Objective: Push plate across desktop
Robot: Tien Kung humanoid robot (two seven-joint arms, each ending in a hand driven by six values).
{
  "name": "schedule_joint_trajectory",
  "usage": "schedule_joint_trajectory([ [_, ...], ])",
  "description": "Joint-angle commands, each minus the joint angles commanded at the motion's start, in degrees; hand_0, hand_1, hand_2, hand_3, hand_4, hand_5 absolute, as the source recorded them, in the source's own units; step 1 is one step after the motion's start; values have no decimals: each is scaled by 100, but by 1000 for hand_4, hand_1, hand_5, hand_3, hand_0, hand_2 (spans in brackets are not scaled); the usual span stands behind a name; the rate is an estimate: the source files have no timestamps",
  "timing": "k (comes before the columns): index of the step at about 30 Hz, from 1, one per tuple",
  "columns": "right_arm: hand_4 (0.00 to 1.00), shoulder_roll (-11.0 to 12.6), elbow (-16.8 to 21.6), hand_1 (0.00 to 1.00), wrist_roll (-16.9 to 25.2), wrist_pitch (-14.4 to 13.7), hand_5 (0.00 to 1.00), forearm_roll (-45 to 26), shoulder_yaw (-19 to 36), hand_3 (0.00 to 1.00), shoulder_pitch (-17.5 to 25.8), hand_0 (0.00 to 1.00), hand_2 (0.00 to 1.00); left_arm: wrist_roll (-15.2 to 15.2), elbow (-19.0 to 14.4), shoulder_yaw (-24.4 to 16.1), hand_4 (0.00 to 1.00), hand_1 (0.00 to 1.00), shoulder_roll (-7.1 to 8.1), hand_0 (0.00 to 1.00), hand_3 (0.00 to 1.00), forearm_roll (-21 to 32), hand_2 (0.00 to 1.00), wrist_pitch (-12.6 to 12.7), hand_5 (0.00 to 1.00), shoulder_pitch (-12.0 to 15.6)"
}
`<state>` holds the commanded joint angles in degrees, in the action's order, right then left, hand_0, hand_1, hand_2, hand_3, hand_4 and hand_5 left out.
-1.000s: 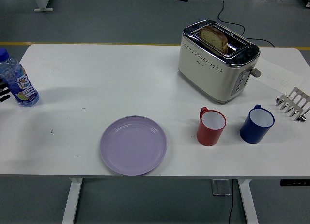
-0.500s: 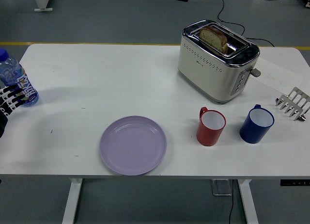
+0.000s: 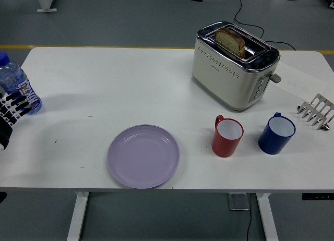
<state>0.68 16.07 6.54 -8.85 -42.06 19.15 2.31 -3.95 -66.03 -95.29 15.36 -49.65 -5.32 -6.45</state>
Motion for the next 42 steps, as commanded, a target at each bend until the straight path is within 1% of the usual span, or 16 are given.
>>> schedule_joint_trajectory([
  [14,405,8,-4,553,-6,-5,603,13,4,655,-1,602,669,-6,23,31,529,749,-1,752,685,1,719,58,998,-17],
  [27,405,8,-7,553,8,3,606,-27,-11,655,-13,601,669,-4,39,74,532,749,30,752,684,1,719,76,998,-52],
  [42,404,5,-13,553,1,-13,605,-20,15,655,-4,601,669,-77,40,80,531,744,35,750,678,39,713,195,998,-34],
])
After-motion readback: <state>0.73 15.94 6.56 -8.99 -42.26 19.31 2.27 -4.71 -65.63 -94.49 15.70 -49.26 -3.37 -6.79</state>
